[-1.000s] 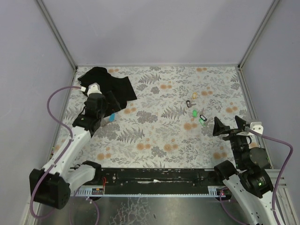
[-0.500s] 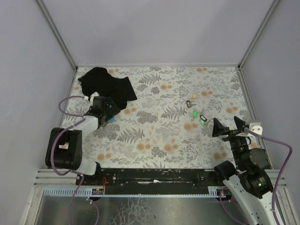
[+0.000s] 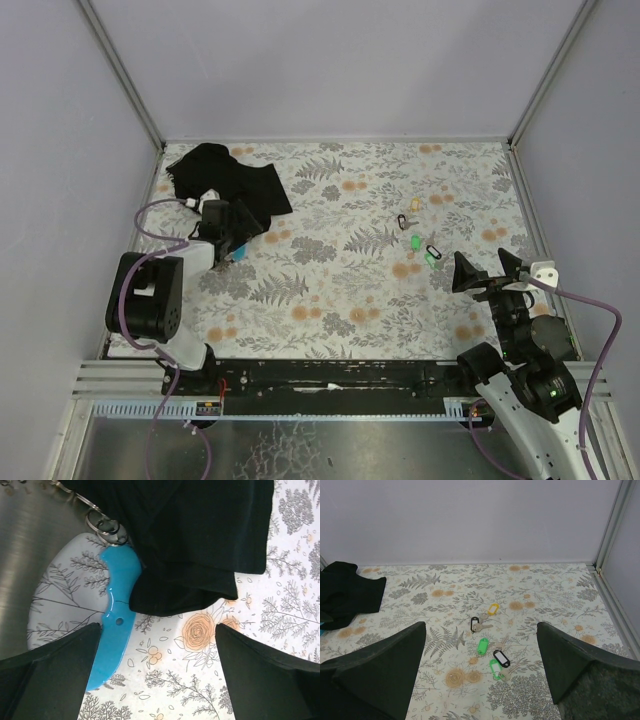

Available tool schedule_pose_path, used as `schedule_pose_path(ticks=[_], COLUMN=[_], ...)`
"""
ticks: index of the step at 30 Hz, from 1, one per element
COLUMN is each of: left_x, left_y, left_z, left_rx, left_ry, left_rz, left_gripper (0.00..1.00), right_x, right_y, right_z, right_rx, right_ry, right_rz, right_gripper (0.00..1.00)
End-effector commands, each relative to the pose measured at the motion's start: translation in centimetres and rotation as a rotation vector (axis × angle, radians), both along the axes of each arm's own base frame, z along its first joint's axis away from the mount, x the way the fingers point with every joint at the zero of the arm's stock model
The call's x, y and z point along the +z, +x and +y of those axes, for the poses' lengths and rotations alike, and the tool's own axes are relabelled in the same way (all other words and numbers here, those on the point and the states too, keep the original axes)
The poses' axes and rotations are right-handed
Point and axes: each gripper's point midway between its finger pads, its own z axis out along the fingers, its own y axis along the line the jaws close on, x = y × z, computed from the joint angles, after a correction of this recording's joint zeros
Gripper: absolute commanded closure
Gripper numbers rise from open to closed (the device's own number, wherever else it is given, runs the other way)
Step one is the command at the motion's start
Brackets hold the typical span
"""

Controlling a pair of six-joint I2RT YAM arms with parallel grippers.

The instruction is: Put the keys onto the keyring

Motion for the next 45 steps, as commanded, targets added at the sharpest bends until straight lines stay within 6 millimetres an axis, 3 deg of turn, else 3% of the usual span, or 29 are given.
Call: schedule_pose_path(ticks=[1, 7, 15, 20, 25, 31, 34, 38, 45], left_x=[-3.1, -3.3, -3.5, -2.9, -1.5, -1.9, -1.1, 0.6, 4.1], left_y=[-2.8, -6.2, -9.9, -11.2, -11.6, -12.3, -12.5, -11.9, -11.0], left_z=[-2.1, -3.5, -8.2, -12.7, -18.6, -25.6, -28.1, -28.0, -24.5], left_rx=[-0.053, -0.094, -0.206, -0.300, -0.427, -0.576, -0.633, -0.651, -0.621], left_ry=[-0.112, -0.134, -0.181, -0.231, -0.259, -0.301, -0.347, -0.303, -0.123], left_rz=[0.101, 0.136, 0.174, 0.171, 0.148, 0.166, 0.154, 0.112, -0.007], left_gripper=[0.05, 0.08, 0.08, 0.08, 0.08, 0.08, 0.10, 0.10, 0.06], right_x=[1.0, 1.1, 1.2, 1.2, 1.3, 1.2, 1.2, 1.0, 1.2], right_y=[-0.2, -0.2, -0.3, -0.3, -0.3, -0.3, -0.3, -0.1, 0.7], right_z=[-0.2, -0.2, -0.2, -0.2, -0.2, -0.1, -0.1, 0.3, 2.1], right_rx=[-0.003, -0.005, -0.002, -0.002, -0.002, 0.002, 0.001, 0.019, 0.093], right_ry=[0.013, 0.015, 0.016, 0.017, 0.018, 0.020, 0.017, 0.006, -0.025], right_rz=[-0.038, -0.041, -0.043, -0.043, -0.044, -0.043, -0.031, 0.001, 0.072], right_gripper=[0.01, 0.01, 0.01, 0.01, 0.01, 0.01, 0.01, 0.01, 0.01])
